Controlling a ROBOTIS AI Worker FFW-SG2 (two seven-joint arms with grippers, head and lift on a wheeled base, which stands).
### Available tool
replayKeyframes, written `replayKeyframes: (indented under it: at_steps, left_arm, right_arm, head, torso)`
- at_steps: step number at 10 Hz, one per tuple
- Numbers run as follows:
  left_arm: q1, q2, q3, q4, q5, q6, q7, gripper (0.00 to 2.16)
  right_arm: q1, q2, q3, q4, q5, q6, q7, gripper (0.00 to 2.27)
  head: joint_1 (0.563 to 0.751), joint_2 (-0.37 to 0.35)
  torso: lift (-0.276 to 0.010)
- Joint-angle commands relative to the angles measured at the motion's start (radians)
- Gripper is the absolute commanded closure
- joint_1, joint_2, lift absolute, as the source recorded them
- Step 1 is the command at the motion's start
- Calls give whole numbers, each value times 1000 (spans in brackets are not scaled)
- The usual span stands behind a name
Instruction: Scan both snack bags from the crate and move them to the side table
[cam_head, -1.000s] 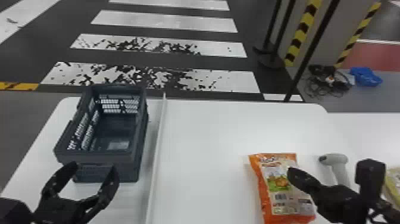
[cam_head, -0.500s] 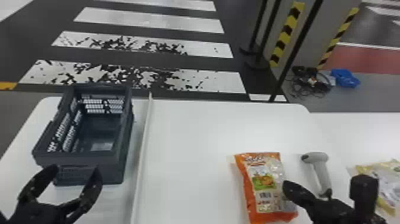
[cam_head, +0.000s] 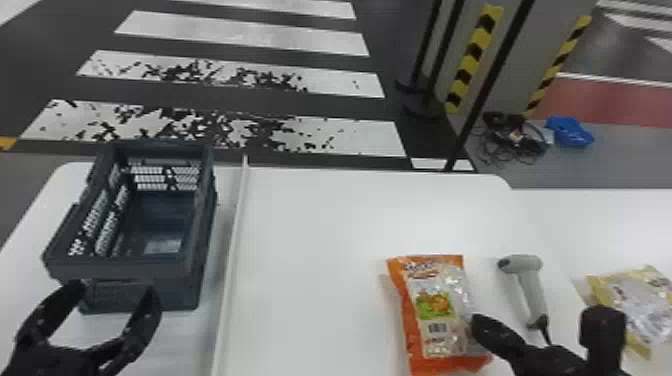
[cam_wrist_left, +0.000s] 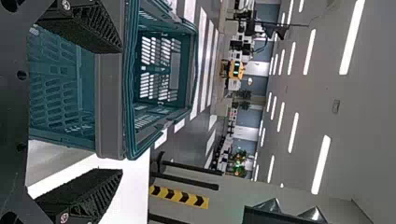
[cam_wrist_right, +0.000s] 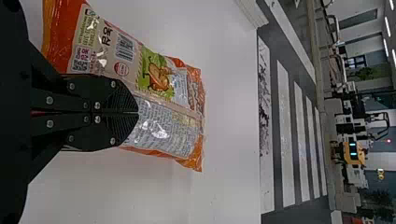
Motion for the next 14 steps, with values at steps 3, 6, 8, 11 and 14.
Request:
replayKeyframes:
  at_steps: [3, 6, 8, 11, 14]
  left_arm:
    - [0, -3, 0, 4, 0, 0, 0, 83]
    - [0, -3, 0, 4, 0, 0, 0, 83]
    - [0, -3, -2, 4, 0, 0, -2, 83]
    - [0, -3, -2, 1, 0, -3, -2, 83]
    - [1, -1, 0, -1, 0, -3, -2, 83]
  right_arm:
    - [-8, 0, 24, 37, 7, -24, 0, 2253]
    - [-14, -2, 36, 53, 17, -39, 0, 2253]
    - [-21, -2, 2, 3, 17, -24, -2, 2253]
    - [-36, -2, -42, -35, 17, -2, -6, 2223]
    - [-42, -3, -76, -38, -14, -30, -25, 724]
  head:
    - [695, -176]
    - [695, -160]
    - [695, -162]
    - [695, -191]
    - [695, -216]
  torso:
    - [-99]
    - [-99]
    - [-99]
    - [-99]
    - [-99]
